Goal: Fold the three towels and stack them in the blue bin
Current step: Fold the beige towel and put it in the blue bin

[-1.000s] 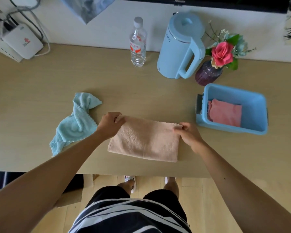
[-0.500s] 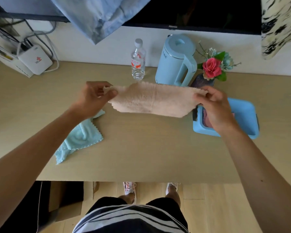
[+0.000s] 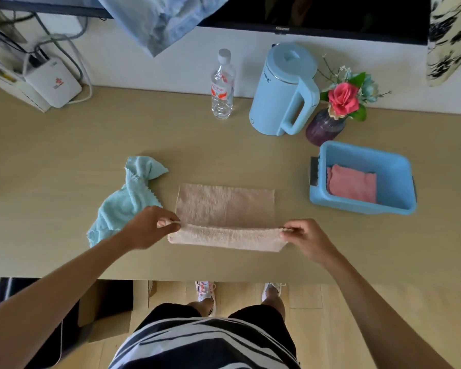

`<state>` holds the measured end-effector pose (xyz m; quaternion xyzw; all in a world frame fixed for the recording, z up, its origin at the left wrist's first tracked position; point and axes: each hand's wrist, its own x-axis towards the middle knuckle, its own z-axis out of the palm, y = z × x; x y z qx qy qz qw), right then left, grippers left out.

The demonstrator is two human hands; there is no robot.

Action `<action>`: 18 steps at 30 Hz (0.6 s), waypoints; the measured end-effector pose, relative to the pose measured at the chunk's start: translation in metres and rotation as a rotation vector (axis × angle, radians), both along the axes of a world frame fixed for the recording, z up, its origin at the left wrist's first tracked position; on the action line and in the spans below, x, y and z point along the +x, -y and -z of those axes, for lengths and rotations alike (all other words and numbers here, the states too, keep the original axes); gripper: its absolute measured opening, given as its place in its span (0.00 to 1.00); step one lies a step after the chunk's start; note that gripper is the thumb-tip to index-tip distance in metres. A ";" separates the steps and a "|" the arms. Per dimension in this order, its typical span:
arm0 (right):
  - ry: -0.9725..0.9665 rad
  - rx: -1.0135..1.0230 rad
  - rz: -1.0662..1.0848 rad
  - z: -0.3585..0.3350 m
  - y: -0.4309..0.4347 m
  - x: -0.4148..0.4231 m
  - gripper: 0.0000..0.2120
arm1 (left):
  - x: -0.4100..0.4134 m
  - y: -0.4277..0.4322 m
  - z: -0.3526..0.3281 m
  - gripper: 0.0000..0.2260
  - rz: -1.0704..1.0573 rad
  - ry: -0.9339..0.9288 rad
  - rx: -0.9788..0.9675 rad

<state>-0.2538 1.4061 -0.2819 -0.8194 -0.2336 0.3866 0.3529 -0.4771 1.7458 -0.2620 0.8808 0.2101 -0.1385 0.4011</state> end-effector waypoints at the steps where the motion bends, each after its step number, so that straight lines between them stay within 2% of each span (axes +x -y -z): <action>1: 0.018 -0.019 0.026 0.006 -0.002 0.001 0.04 | 0.003 -0.001 0.004 0.07 -0.013 0.012 -0.002; 2: 0.039 -0.028 0.054 0.009 -0.006 0.002 0.02 | 0.007 -0.002 0.008 0.06 -0.028 0.025 0.002; 3: 0.067 -0.031 0.091 0.012 -0.011 0.005 0.04 | 0.012 -0.005 0.012 0.04 -0.046 0.039 0.008; 6: 0.134 -0.030 0.150 0.020 -0.028 0.017 0.07 | 0.028 -0.012 0.025 0.08 -0.110 0.058 0.064; 11: 0.209 -0.113 0.156 0.041 -0.057 0.040 0.06 | 0.056 -0.020 0.048 0.09 -0.181 0.063 0.134; 18: 0.306 -0.311 0.107 0.069 -0.070 0.056 0.03 | 0.076 -0.024 0.071 0.11 -0.255 -0.073 0.239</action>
